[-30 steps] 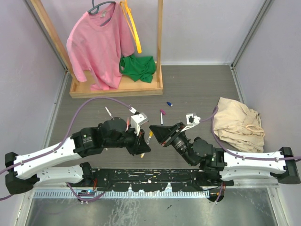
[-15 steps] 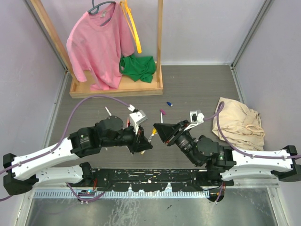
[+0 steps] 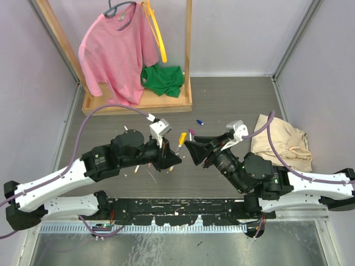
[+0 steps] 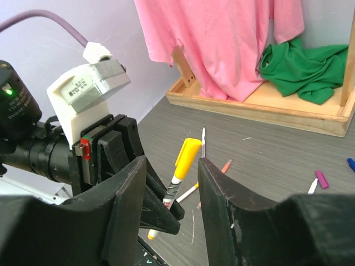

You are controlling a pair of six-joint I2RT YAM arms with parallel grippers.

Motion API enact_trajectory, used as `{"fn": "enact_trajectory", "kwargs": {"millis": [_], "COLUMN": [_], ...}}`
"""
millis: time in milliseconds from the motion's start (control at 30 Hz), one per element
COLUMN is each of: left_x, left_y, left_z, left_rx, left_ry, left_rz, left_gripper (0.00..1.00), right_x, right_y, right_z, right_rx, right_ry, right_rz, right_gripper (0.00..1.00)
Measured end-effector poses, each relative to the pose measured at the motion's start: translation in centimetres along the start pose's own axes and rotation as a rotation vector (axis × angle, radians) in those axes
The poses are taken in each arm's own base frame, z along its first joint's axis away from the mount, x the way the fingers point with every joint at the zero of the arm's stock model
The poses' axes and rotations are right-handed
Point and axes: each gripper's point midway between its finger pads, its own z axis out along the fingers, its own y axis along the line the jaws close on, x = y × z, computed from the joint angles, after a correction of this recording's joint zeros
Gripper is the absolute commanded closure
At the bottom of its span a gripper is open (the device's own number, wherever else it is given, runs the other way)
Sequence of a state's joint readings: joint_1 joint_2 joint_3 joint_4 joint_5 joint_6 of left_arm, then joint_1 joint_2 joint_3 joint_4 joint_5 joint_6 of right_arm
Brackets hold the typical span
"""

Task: Insert the pens into the pen caps
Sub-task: Press the pen cap onto the pen, then place the pen at the center of the board.

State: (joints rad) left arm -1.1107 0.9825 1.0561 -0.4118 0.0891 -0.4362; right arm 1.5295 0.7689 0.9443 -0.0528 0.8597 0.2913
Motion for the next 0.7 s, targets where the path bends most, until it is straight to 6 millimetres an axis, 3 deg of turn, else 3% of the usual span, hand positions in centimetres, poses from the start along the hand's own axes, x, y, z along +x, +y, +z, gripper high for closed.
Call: {"fn": "enact_trajectory", "kwargs": {"millis": [133,267,400,533,700], "left_x": [0.5,1.2,2.8,6.1,9.2], "left_y": [1.4,4.0,7.7,12.6,16.7], "left_z": [0.1,0.2,0.7,1.4,1.7], "left_rx": [-0.071,-0.204,-0.338,-0.489,-0.616], "left_ry": [0.001,0.003,0.033,0.115,0.221], "left_rz": [-0.025,-0.057,-0.111,-0.182,-0.242], "left_gripper": [1.0,1.0,1.0,1.0,1.0], "right_x": [-0.7,0.8,4.0,8.1,11.9], "right_y": [-0.7,-2.4,-3.9,-5.1,-7.7], "right_z": [-0.6,-1.0,-1.1,-0.7,0.6], "right_rx": [0.003,0.055,0.142,0.219,0.307], "right_ry": [-0.018,0.006,0.087,0.194,0.327], "right_rz": [0.011,0.012,-0.004,-0.053,-0.053], "right_gripper": [0.47,0.43,0.39,0.37,0.31]}}
